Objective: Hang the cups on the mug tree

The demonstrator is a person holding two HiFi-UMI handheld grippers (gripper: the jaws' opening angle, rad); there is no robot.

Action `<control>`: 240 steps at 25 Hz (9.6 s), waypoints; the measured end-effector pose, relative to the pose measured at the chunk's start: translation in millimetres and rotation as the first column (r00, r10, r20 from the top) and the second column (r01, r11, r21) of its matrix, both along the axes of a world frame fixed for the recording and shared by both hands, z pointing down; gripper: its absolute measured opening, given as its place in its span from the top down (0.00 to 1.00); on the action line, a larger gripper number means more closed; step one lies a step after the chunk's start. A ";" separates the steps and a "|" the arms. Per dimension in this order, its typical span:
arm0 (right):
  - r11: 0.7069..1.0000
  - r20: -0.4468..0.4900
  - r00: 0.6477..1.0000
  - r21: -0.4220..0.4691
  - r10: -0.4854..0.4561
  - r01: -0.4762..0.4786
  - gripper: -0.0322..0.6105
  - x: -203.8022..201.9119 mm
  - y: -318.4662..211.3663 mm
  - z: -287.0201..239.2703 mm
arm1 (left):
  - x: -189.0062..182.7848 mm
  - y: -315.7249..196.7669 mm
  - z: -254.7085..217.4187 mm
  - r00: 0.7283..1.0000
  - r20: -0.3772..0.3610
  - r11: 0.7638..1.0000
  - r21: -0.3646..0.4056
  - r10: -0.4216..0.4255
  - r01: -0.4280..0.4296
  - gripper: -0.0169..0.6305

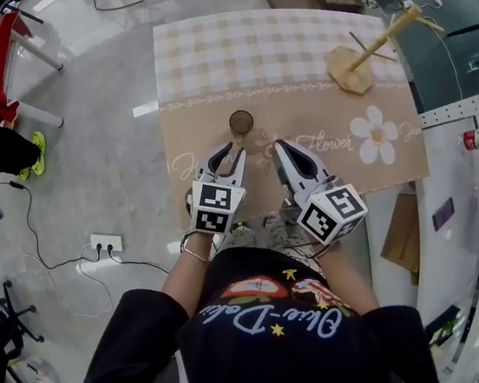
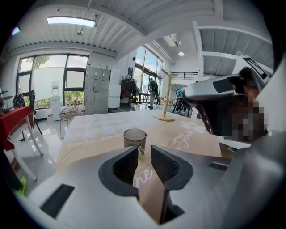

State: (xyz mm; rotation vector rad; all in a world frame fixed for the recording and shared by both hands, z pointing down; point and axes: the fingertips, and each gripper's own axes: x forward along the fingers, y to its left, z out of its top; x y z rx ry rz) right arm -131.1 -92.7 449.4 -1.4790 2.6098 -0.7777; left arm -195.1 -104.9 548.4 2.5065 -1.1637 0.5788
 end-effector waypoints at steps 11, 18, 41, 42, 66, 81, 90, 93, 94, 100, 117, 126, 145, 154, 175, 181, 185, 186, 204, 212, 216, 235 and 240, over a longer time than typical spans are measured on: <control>1.000 0.032 0.999 -0.004 -0.009 0.009 0.93 12.3 -9.7 -2.3 | 2.4 -9.6 19.2 0.998 0.048 0.996 -0.064 -0.051 0.054 0.84; 1.000 0.038 0.999 -0.009 -0.008 0.008 0.93 19.6 -11.3 -1.3 | 9.2 -12.5 25.4 0.995 0.080 0.993 -0.092 -0.065 0.072 0.84; 0.999 0.046 0.998 -0.023 0.037 -0.036 0.93 35.6 -9.8 -1.1 | 7.1 -27.8 35.8 0.976 0.123 0.975 -0.105 -0.181 0.195 0.89; 0.999 0.047 0.998 -0.025 0.039 -0.038 0.93 35.6 -9.5 -1.0 | 6.7 -28.1 35.7 0.975 0.128 0.975 -0.102 -0.183 0.197 0.90; 0.996 0.038 0.996 -0.040 0.079 -0.077 0.93 32.4 -8.6 2.3 | 8.7 -22.4 31.2 0.989 0.105 0.988 -0.105 -0.102 0.113 0.90; 0.993 0.040 0.992 -0.040 0.116 -0.114 0.93 27.2 -5.5 2.5 | 9.3 -17.7 19.2 0.997 0.073 0.995 -0.090 -0.029 0.035 0.90; 0.990 0.043 0.990 -0.039 0.136 -0.134 0.93 23.1 -1.2 2.3 | 9.4 -14.3 5.8 0.998 0.062 0.996 -0.084 0.015 -0.010 0.90; 0.989 0.044 0.988 -0.038 0.146 -0.144 0.93 23.7 0.5 1.8 | 10.8 -12.7 3.4 0.998 0.058 0.996 -0.082 0.027 -0.022 0.90; 0.988 0.044 0.988 -0.038 0.149 -0.147 0.93 24.2 1.1 1.5 | 11.8 -12.1 2.5 0.998 0.054 0.996 -0.083 0.031 -0.026 0.90; 0.985 0.042 0.985 -0.037 0.170 -0.168 0.93 30.5 5.5 -0.6 | 20.9 -9.7 -4.9 0.998 0.026 0.996 -0.077 0.054 -0.052 0.90; 0.981 0.034 0.980 -0.020 0.195 -0.195 0.93 66.9 2.7 -10.8 | 58.4 -10.2 -31.2 0.996 -0.011 0.995 -0.047 0.089 -0.090 0.90; 0.975 0.046 0.974 -0.007 0.221 -0.221 0.93 87.7 8.2 -17.4 | 79.2 -7.9 -43.8 0.994 -0.032 0.994 -0.029 0.106 -0.107 0.90; 0.961 0.092 0.957 0.004 0.274 -0.275 0.93 132.5 25.1 -24.7 | 131.0 4.6 -74.0 0.981 -0.050 0.982 0.010 0.187 -0.186 0.90; 0.959 0.111 0.954 0.030 0.278 -0.283 0.93 153.3 26.4 -34.6 | 156.8 4.1 -96.6 0.976 -0.051 0.977 0.049 0.210 -0.207 0.90; 0.951 0.191 0.944 0.104 0.269 -0.292 0.93 192.0 27.0 -56.1 | 205.6 10.7 -126.2 0.964 -0.047 0.961 0.107 0.261 -0.255 0.90; 0.948 0.204 0.940 0.112 0.272 -0.299 0.93 203.3 24.2 -60.0 | 215.8 8.8 -131.6 0.963 -0.039 0.959 0.116 0.266 -0.260 0.90; 0.946 0.207 0.939 0.119 0.273 -0.301 0.93 212.9 23.1 -64.5 | 224.0 8.9 -135.2 0.963 -0.036 0.958 0.120 0.266 -0.260 0.90; 0.945 0.209 0.939 0.121 0.274 -0.303 0.93 215.9 22.7 -65.8 | 226.5 9.0 -136.2 0.963 -0.036 0.957 0.123 0.267 -0.261 0.90; 0.952 0.209 0.945 0.121 0.253 -0.282 0.93 260.4 15.3 -69.7 | 268.9 3.3 -145.8 0.967 -0.052 0.960 0.142 0.250 -0.241 0.90; 0.963 0.202 0.955 0.117 0.216 -0.243 0.93 268.9 11.7 -67.8 | 275.5 2.4 -145.2 0.975 -0.072 0.970 0.134 0.212 -0.201 0.90; 0.969 0.203 0.959 0.113 0.196 -0.222 0.93 275.2 11.2 -65.2 | 280.4 3.0 -143.8 0.979 -0.074 0.975 0.134 0.190 -0.179 0.90; 0.986 0.261 0.959 0.088 0.115 -0.142 0.93 272.9 20.3 -57.5 | 279.3 19.4 -153.0 0.991 -0.069 0.986 0.130 0.111 -0.101 0.90; 0.988 0.280 0.955 0.094 0.093 -0.124 0.93 273.4 21.5 -61.7 | 283.1 20.3 -158.5 0.992 -0.072 0.986 0.132 0.108 -0.098 0.90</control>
